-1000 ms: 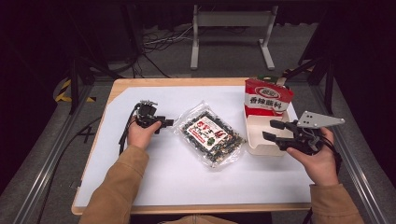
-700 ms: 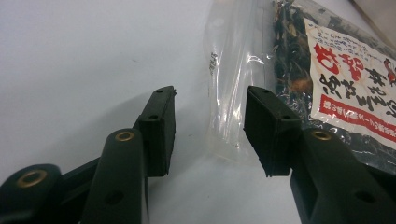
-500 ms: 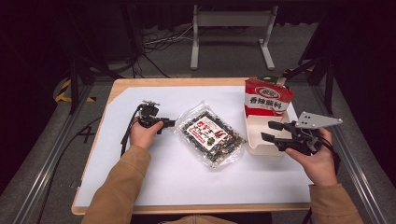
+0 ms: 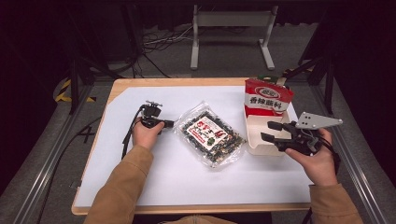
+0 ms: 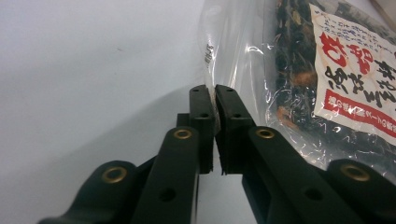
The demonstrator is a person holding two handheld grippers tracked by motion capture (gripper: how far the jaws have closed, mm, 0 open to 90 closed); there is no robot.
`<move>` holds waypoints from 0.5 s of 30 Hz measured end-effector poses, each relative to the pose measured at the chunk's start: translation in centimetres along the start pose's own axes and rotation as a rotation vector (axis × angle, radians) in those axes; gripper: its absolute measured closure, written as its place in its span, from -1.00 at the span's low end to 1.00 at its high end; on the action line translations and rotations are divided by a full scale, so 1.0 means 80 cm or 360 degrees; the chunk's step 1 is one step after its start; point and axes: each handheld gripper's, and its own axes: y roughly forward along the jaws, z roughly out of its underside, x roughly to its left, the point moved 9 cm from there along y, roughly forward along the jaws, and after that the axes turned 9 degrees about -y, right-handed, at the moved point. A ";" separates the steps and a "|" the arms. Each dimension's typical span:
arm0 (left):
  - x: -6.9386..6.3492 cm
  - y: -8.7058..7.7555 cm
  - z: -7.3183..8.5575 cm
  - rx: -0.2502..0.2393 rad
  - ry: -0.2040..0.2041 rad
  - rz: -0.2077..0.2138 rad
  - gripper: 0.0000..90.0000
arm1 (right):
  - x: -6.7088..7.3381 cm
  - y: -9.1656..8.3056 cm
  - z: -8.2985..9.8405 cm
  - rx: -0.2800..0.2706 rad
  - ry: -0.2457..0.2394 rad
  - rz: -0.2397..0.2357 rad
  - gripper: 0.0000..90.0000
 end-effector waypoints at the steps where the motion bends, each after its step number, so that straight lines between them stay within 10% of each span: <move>1: 0.000 0.000 0.000 0.0000 0.0000 0.0000 0.98 | 0.000 0.000 0.000 0.0000 0.0000 0.0000 0.08; 15: -0.014 -0.028 -0.011 -0.0123 0.0092 0.0021 1.00 | 0.001 0.001 -0.002 -0.0031 0.0013 -0.0009 0.08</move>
